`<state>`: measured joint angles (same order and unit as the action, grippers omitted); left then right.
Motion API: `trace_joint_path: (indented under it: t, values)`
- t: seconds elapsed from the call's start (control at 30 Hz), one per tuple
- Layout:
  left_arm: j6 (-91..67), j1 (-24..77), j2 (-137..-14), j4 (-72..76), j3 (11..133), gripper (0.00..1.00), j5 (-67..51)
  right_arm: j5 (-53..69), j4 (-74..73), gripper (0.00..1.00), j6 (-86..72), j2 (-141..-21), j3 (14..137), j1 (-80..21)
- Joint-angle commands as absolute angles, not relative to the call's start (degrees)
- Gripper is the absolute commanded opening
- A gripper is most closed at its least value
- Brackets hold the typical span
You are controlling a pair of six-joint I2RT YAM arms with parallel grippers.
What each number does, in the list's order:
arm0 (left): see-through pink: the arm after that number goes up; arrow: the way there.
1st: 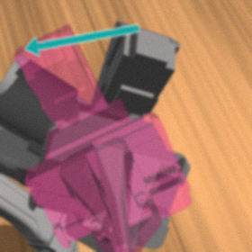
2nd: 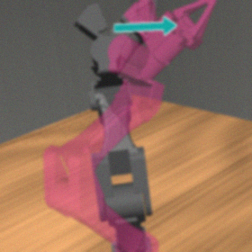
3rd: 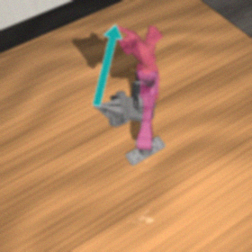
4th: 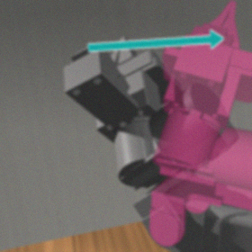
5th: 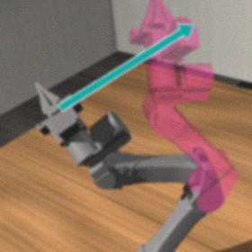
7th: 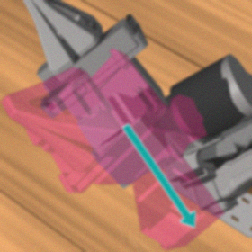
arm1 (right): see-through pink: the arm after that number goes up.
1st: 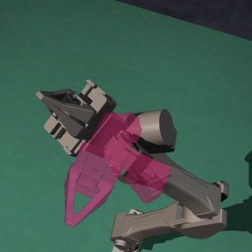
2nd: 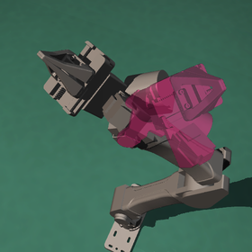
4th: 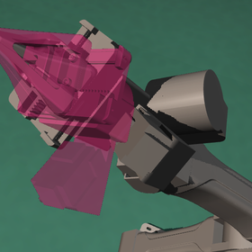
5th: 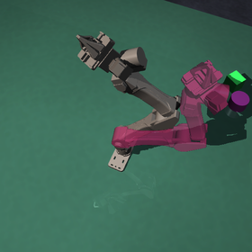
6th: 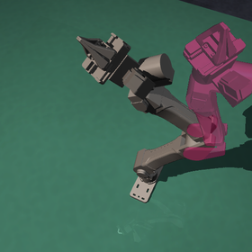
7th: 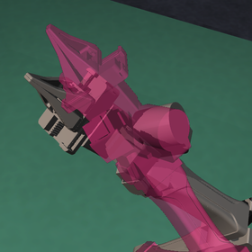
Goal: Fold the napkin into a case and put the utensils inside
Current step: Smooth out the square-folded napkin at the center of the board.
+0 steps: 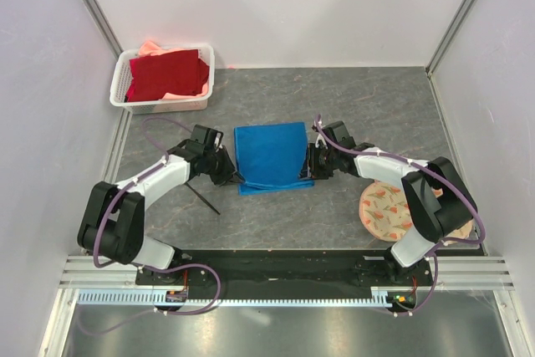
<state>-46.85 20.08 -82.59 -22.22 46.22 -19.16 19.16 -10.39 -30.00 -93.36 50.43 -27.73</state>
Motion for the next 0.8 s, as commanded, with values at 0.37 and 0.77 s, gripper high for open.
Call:
trace_joint_path:
  t: [0.37, 0.77]
  values:
    - [-45.26, 20.30, -87.36, -20.04, 43.95, 0.06, -18.72, 17.40, -8.88, 0.26, -29.62, -91.49, 47.64, -26.46]
    - [-41.57, 20.21, -86.58, -20.83, 42.98, 0.15, -19.07, 18.54, -6.86, 0.24, -29.27, -92.55, 46.49, -25.84]
